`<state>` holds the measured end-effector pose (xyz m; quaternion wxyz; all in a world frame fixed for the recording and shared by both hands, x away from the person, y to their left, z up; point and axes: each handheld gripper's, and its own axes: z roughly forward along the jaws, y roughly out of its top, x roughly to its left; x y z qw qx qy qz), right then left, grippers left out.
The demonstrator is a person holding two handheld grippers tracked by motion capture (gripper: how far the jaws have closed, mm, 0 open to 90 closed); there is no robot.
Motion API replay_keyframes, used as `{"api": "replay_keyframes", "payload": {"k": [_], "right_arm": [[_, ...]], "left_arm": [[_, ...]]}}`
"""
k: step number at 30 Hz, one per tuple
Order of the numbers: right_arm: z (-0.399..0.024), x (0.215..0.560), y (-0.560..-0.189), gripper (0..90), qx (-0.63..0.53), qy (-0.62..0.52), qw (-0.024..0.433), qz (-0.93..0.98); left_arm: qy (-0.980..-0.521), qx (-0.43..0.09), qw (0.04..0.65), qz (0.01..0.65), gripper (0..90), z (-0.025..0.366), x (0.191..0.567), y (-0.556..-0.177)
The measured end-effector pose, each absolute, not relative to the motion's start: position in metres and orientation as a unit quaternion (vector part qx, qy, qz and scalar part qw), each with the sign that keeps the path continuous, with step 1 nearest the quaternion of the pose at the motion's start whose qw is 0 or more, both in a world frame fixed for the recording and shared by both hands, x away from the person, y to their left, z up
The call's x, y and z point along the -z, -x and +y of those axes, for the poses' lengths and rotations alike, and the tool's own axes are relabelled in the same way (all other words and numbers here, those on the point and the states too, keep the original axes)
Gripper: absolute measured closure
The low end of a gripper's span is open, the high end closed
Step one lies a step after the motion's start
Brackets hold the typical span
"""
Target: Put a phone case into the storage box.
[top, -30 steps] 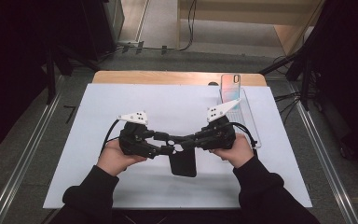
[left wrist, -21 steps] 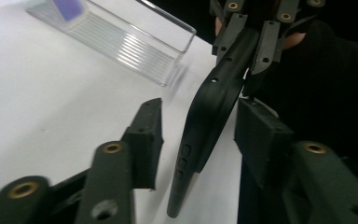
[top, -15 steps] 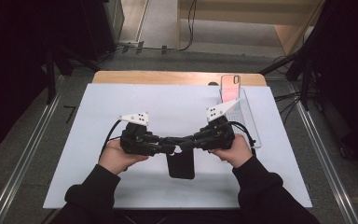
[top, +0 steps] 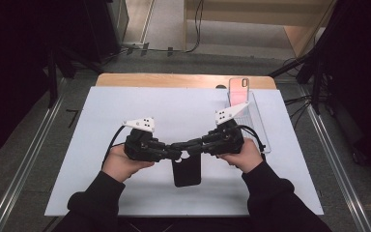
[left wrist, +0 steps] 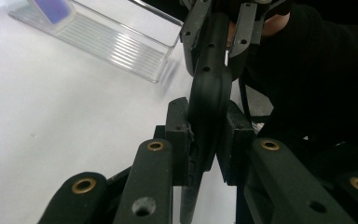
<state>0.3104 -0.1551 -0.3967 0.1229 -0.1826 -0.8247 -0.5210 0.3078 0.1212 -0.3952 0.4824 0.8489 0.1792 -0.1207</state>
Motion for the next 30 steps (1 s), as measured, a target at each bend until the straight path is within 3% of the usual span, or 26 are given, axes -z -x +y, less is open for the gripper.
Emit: {"api": "replay_keyframes", "payload": {"k": [6,10,21,24,26,30], "right_arm": [[-0.16,0.392,-0.308,40.4,0.546,0.194,0.076,-0.812],[-0.161,0.393,-0.304,28.8,0.532,0.216,0.046,-0.817],[-0.158,0.401,-0.298,24.2,0.502,0.246,0.016,-0.829],[-0.155,0.404,-0.296,15.1,0.503,0.254,0.021,-0.826],[-0.153,0.406,-0.295,0.0,0.499,0.265,0.01,-0.825],[-0.152,0.408,-0.291,0.0,0.499,0.292,-0.012,-0.816]], "left_arm": [[-0.852,0.107,0.475,0.189,76.8,0.122,0.391,-0.305],[-0.852,0.087,0.471,0.213,76.8,0.126,0.389,-0.306],[-0.832,0.036,0.486,0.265,76.7,0.139,0.383,-0.308],[-0.83,0.029,0.482,0.278,76.6,0.14,0.381,-0.308],[-0.83,0.028,0.476,0.29,76.6,0.14,0.381,-0.309],[-0.823,0.024,0.473,0.314,76.6,0.142,0.381,-0.311]]}}
